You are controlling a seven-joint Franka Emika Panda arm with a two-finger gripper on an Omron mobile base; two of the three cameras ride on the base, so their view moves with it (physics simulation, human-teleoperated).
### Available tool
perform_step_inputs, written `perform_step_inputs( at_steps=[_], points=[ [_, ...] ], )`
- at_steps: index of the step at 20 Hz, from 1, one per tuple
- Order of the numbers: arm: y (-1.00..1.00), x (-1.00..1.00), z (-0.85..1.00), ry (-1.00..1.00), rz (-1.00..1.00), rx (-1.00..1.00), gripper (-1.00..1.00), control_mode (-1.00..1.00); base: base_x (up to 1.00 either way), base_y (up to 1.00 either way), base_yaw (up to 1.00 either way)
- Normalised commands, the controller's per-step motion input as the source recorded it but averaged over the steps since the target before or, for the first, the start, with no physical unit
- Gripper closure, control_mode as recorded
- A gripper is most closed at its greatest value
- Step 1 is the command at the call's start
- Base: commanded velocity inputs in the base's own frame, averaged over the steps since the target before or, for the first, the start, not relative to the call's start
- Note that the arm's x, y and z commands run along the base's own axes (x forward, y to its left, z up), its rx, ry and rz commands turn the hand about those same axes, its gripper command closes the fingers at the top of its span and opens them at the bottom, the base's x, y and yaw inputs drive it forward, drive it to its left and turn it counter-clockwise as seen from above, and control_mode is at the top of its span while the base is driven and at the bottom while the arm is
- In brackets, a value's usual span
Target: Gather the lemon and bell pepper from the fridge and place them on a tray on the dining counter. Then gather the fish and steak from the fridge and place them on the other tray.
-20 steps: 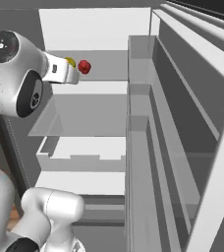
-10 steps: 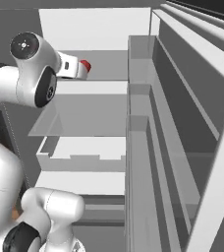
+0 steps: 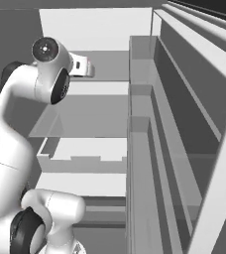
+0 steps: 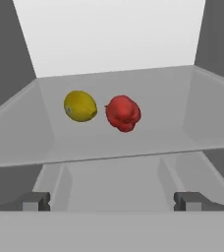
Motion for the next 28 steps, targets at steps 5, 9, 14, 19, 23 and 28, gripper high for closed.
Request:
perform_step_inputs(
  at_steps=[5, 9, 14, 19, 23, 28],
  points=[
    [0.07, 0.38, 0.00, 0.00, 0.00, -0.06, -1.00, -1.00, 0.00, 0.00, 0.00],
    [0.07, 0.36, 0.02, 0.04, 0.00, -0.09, -1.00, -1.00, 0.00, 0.00, 0.00],
    [0.00, 0.35, 0.00, 0.01, 0.00, -0.05, -1.00, -1.00, 0.00, 0.00, 0.00],
    [0.00, 0.35, -0.03, 0.00, 0.00, -0.01, -1.00, -1.00, 0.00, 0.00, 0.00],
    [0.00, 0.28, -0.11, 0.00, 0.01, -0.01, -1.00, -1.00, 0.00, 0.00, 0.00],
    [0.00, 0.19, -0.10, 0.00, 0.00, -0.01, -1.00, -1.00, 0.00, 0.00, 0.00]
  ],
)
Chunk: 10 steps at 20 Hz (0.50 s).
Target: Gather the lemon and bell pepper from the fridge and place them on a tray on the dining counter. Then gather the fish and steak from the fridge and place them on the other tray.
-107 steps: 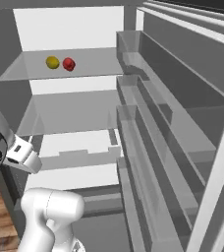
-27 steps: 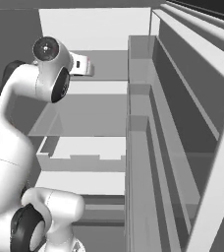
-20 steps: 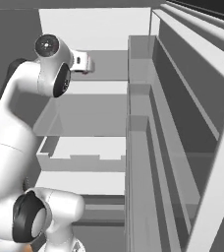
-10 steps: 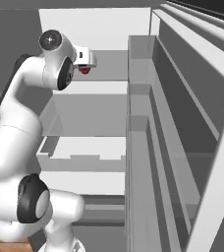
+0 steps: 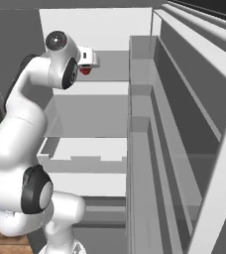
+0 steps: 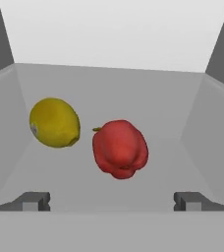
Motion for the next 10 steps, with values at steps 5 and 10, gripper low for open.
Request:
perform_step_inputs(
  at_steps=[5, 10],
  points=[
    [0.00, 0.20, -0.06, 0.00, 0.00, -0.01, -1.00, -1.00, 0.00, 0.00, 0.00],
    [0.00, 0.18, -0.11, 0.00, 0.00, -0.02, -1.00, -1.00, 0.00, 0.00, 0.00]
  ],
)
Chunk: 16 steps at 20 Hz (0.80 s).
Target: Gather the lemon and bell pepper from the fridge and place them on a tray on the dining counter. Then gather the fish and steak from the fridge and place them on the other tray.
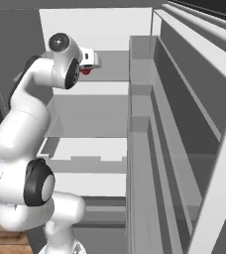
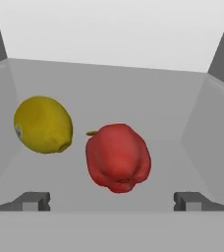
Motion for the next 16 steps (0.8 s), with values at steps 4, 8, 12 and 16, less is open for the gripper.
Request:
perform_step_inputs(
  at_steps=[4, 8, 12, 16],
  points=[
    [0.00, 0.22, -0.05, 0.00, 0.00, -0.02, -1.00, -1.00, 0.00, 0.00, 0.00],
    [0.00, 0.19, -0.03, 0.00, 0.00, -0.01, -1.00, -1.00, 0.00, 0.00, 0.00],
    [0.00, 0.24, -0.05, 0.00, 0.00, -0.02, -1.00, -1.00, 0.00, 0.00, 0.00],
    [0.00, 0.22, -0.09, 0.00, 0.00, -0.02, -1.00, -1.00, 0.00, 0.00, 0.00]
  ],
)
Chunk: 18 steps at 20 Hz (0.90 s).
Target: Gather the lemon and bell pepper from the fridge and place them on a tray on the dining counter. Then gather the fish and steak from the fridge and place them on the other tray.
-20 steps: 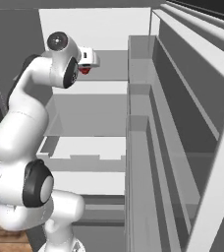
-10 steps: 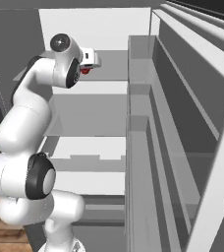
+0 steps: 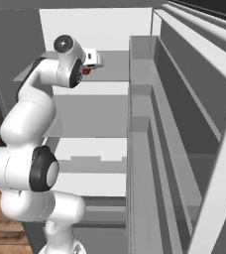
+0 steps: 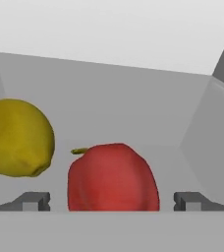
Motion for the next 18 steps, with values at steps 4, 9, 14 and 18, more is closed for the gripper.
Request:
perform_step_inputs(
  at_steps=[4, 9, 14, 18],
  points=[
    [0.00, 0.18, -0.06, 0.00, 0.00, 0.00, -1.00, -1.00, 0.00, 0.00, 0.00],
    [0.00, 0.15, -0.05, 0.00, 0.00, 0.00, -1.00, -1.00, 0.00, 0.00, 0.00],
    [0.00, 0.19, -0.05, 0.00, 0.00, 0.00, -1.00, -1.00, 0.00, 0.00, 0.00],
    [0.00, 0.12, -0.11, 0.00, 0.00, 0.00, 1.00, -1.00, 0.00, 0.00, 0.00]
  ],
)
